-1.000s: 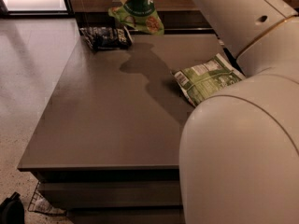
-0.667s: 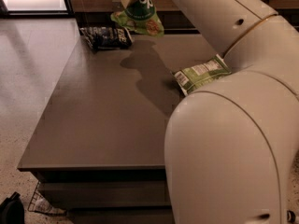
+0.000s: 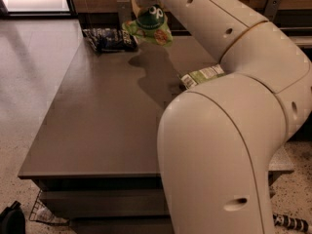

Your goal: Move green rice chip bag near blue chip bag

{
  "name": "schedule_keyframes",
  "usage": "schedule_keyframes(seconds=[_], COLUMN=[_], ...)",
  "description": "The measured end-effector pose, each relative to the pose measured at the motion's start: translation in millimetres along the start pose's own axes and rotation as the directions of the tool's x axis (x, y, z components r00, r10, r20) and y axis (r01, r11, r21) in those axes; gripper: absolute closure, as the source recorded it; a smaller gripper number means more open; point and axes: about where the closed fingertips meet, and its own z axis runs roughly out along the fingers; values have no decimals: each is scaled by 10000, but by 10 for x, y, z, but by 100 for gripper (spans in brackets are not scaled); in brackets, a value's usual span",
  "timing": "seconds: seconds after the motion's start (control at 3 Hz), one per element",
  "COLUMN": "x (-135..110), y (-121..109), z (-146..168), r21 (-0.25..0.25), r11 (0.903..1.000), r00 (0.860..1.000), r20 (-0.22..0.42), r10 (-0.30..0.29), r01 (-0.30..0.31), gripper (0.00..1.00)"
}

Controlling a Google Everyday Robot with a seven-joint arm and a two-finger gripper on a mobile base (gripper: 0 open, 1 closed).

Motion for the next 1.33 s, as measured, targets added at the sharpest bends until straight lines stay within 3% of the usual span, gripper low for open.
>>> schedule_keyframes(seconds=[0.33, 0.67, 1.0, 1.33], x=[112, 263, 292, 308], y=[-13, -67, -55, -25], z=[189, 323, 347, 385], r21=[-959, -1919, -2032, -2048], r11=[9922, 9627, 9587, 9588], r00=[9967, 9806, 9790, 9796], r20=[83, 93, 35, -23], r10=[813, 1960, 2039, 2008], r01=[-801, -1906, -1990, -1970], gripper=[100, 100, 84, 53])
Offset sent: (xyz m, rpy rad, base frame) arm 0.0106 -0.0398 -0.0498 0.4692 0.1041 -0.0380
